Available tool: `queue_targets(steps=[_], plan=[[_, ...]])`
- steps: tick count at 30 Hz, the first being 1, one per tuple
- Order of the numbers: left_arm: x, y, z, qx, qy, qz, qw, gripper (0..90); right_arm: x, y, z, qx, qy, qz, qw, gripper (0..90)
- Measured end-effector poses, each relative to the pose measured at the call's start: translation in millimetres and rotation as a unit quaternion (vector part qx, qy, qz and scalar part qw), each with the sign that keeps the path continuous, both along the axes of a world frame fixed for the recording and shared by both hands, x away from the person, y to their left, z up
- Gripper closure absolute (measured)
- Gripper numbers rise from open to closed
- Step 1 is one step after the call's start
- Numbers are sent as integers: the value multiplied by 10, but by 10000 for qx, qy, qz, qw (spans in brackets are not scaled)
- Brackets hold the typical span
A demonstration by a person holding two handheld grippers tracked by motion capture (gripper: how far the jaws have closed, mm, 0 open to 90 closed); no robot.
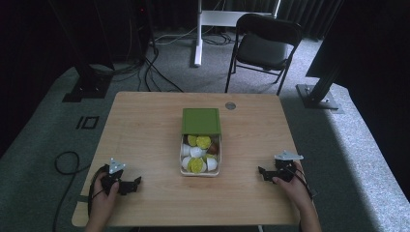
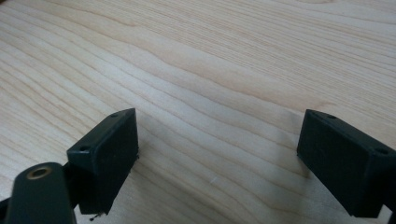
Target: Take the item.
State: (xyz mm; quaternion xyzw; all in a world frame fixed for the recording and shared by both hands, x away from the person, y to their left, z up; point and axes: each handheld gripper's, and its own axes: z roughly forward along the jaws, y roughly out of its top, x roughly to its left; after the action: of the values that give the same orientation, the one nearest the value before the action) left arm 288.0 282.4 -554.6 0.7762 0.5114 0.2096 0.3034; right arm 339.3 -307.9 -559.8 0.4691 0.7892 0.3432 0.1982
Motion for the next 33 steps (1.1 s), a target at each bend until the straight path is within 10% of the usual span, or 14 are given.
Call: queue_targets(steps=[33], plan=[[0,-1,-1,-7,-5,5,10000,13,33,55,15,203,58,4,9998,137]])
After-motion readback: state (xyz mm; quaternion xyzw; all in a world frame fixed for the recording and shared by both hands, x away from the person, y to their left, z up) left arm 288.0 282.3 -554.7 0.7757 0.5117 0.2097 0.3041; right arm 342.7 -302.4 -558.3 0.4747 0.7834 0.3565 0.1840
